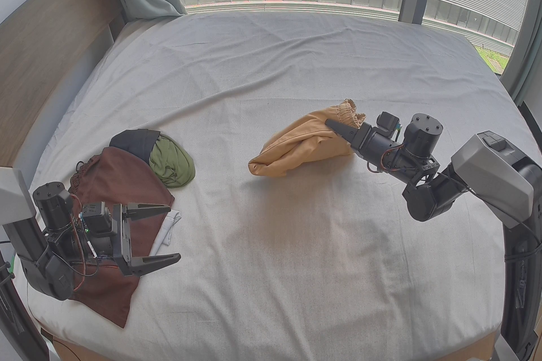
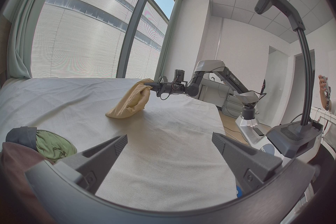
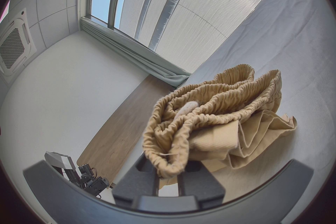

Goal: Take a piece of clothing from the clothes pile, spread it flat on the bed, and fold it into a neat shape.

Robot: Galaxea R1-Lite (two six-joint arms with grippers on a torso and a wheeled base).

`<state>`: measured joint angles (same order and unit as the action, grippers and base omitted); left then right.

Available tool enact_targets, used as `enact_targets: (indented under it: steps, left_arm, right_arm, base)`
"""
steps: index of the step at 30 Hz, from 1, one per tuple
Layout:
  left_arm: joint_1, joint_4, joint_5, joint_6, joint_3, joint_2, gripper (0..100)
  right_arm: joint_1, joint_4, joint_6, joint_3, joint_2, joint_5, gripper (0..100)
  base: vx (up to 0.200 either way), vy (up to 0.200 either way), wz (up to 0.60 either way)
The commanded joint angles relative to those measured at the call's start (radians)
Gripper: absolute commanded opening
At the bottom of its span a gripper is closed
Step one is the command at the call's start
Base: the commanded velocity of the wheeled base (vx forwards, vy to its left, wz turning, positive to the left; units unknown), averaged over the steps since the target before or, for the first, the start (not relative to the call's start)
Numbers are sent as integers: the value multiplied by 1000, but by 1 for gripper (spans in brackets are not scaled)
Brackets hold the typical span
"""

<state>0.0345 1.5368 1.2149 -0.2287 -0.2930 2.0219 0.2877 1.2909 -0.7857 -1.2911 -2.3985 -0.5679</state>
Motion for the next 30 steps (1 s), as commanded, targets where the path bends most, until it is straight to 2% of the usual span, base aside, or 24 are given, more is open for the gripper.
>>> enact_targets:
  steps: [1, 11, 15, 30]
  left_arm:
    - [1, 2, 0, 0, 2, -2, 100]
    - [1, 0, 0, 0, 2, 4, 100]
    - [1, 0, 0, 0, 3, 4, 100]
    - [-7, 0, 0, 0, 21, 3, 100]
  right_arm:
    - [-1, 1, 0, 7, -16, 0, 0]
    - [-12, -2, 0, -17, -21, -1, 0]
    - [-13, -7, -7, -50, -18, -26, 0]
    - [-22, -76, -41, -300, -67, -46, 0]
  base:
    - [0, 0, 0]
    - [0, 0, 0]
    - [0, 0, 0]
    - [0, 0, 0]
